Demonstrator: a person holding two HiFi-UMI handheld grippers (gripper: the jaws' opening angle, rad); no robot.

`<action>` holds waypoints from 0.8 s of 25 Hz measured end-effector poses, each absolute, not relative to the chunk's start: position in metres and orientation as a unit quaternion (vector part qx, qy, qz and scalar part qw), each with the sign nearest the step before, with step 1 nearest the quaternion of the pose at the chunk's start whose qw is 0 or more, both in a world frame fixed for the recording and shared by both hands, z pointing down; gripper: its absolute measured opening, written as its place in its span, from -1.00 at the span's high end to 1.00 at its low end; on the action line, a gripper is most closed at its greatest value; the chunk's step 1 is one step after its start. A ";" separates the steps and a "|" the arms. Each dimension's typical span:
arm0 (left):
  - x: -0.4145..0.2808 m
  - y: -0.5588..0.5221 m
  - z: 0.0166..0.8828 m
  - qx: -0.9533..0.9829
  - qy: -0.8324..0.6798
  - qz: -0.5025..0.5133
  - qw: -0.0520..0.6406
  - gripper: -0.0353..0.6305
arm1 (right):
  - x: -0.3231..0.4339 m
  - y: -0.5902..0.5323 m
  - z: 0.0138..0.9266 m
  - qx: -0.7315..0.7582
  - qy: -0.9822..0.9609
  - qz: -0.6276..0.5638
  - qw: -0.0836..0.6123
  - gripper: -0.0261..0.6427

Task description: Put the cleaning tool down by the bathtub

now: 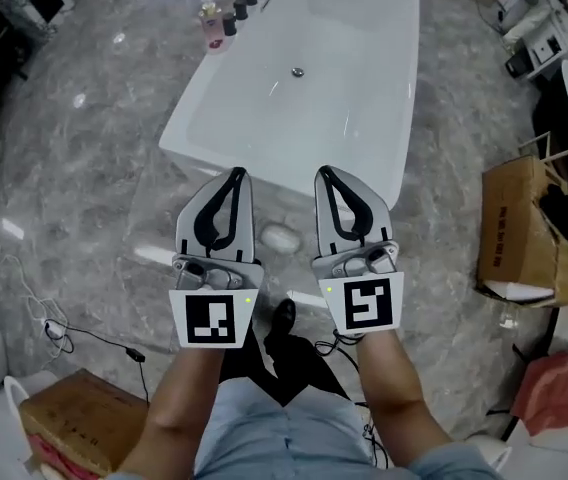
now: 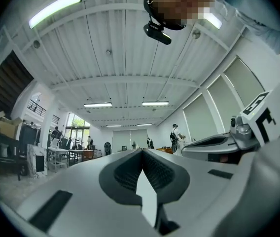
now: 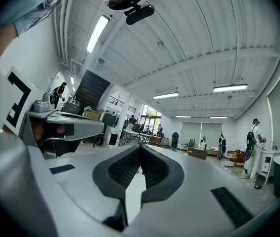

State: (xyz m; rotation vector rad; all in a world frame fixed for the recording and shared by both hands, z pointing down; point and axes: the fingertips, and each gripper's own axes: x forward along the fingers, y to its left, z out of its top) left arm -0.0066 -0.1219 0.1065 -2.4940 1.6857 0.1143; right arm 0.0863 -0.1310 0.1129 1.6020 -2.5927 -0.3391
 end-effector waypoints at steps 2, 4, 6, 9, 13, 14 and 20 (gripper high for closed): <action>-0.003 -0.113 0.078 -0.824 0.560 0.046 0.076 0.85 | 0.094 -0.122 0.085 0.530 -0.839 -0.121 0.030 0.88; 0.004 -0.104 0.055 -0.825 0.556 0.049 0.091 0.85 | 0.102 -0.115 0.065 0.537 -0.833 -0.129 0.024 0.88; 0.013 -0.101 0.037 -0.826 0.552 0.051 0.103 0.85 | 0.111 -0.111 0.048 0.543 -0.828 -0.137 0.017 0.88; 0.020 -0.100 0.017 -0.826 0.550 0.058 0.107 0.85 | 0.119 -0.105 0.028 0.551 -0.822 -0.144 0.006 0.89; 0.024 -0.096 -0.006 -0.826 0.547 0.068 0.119 0.85 | 0.123 -0.097 0.006 0.558 -0.815 -0.156 -0.006 0.89; 0.027 -0.094 -0.011 -0.826 0.545 0.070 0.124 0.85 | 0.125 -0.094 0.001 0.560 -0.813 -0.159 -0.009 0.89; 0.042 -0.082 -0.027 -0.831 0.532 0.074 0.142 0.85 | 0.136 -0.084 -0.016 0.568 -0.804 -0.172 -0.020 0.89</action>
